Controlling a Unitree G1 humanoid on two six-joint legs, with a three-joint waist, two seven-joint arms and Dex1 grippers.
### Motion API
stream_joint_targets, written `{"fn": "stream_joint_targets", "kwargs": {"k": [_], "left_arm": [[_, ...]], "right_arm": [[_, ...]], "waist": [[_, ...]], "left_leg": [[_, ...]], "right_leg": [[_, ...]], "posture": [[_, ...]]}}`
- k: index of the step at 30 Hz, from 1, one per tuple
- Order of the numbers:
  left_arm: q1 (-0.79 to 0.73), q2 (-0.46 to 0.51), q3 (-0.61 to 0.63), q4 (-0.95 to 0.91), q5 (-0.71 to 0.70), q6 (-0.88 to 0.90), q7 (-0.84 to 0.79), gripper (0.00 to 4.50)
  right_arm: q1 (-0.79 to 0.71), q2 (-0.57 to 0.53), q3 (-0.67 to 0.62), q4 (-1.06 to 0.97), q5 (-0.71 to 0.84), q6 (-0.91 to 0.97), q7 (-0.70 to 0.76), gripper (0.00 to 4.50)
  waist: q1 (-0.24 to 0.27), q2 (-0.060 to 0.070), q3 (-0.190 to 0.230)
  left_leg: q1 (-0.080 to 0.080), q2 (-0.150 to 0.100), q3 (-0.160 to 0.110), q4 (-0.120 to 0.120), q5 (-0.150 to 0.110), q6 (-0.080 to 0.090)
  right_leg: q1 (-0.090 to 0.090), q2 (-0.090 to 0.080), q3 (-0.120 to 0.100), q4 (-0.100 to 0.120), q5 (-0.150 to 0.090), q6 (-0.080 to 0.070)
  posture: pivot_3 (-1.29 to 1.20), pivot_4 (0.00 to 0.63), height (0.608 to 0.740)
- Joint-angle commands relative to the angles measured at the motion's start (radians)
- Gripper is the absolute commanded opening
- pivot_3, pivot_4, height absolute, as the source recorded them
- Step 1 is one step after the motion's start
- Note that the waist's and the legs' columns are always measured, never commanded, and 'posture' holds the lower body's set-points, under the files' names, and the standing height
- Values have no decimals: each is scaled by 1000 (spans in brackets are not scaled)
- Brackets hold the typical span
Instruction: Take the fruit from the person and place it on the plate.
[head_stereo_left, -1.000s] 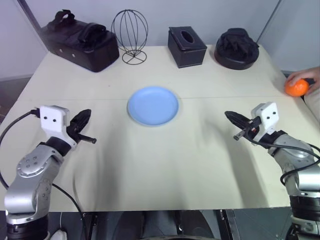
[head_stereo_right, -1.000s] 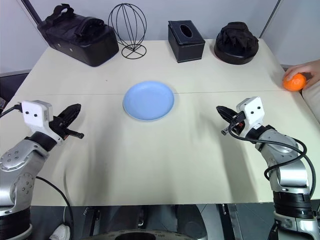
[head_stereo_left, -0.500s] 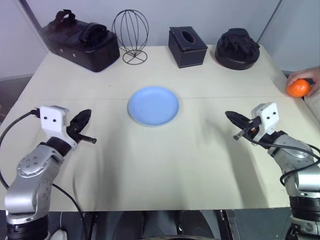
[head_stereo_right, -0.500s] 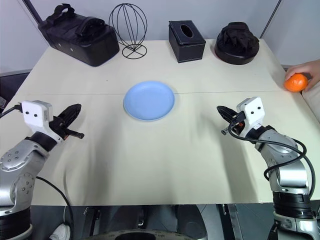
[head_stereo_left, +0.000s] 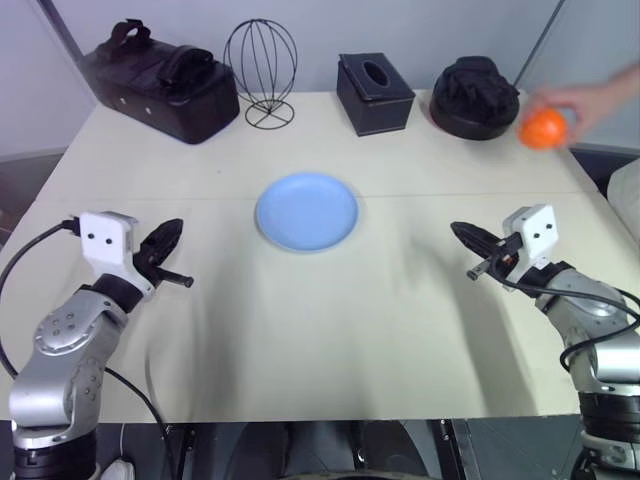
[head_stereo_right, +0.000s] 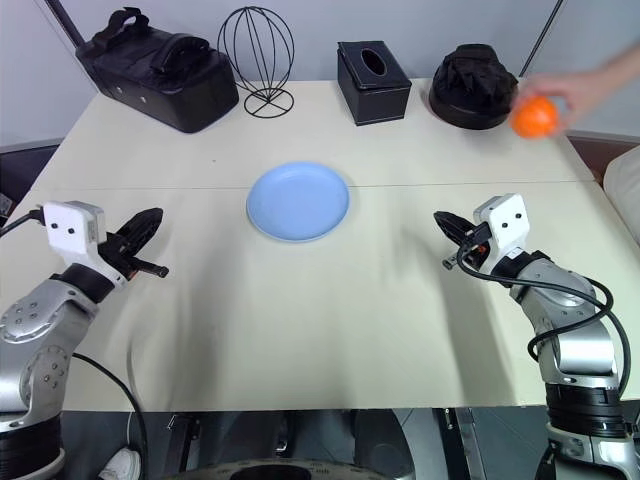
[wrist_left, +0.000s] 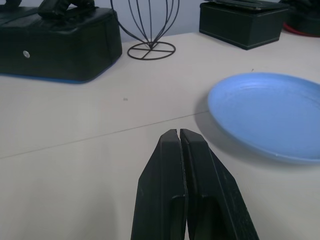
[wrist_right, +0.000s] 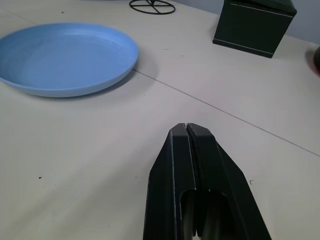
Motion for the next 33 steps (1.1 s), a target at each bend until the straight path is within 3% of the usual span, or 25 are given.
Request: {"fn": "stream_joint_targets", "kwargs": {"k": [1,19,22,29,33], "left_arm": [[-4,2,19,-15,-5,-15,4,65],[-23,-18,-11,-10,6,-22,15,65],[-21,-25,-21,-16,10,-23,19,0],[-22,-31,-21,-22,15,-21,24,0],[-23,-31,-20,-23,15,-21,26,0]], "right_arm": [[-16,-2,-22,-24,6,-14,-8,0],[-162,59,43,-109,33,55,-59,0],[-217,97,76,-120,18,66,-91,864],[-264,132,132,-108,4,72,-103,4304],[-295,146,143,-79,-8,64,-110,4457]], "waist": [[0,0,0],[-1,0,0],[-2,0,0],[0,0,0],[-2,0,0]], "left_leg": [[0,0,0,0,0,0],[0,0,0,0,0,0],[0,0,0,0,0,0],[0,0,0,0,0,0],[0,0,0,0,0,0]], "right_leg": [[0,0,0,0,0,0],[0,0,0,0,0,0],[0,0,0,0,0,0],[0,0,0,0,0,0],[-1,0,0,0,0,0]], "posture": [[0,150,740],[0,150,740],[0,150,740],[0,150,740],[0,150,740]]}}
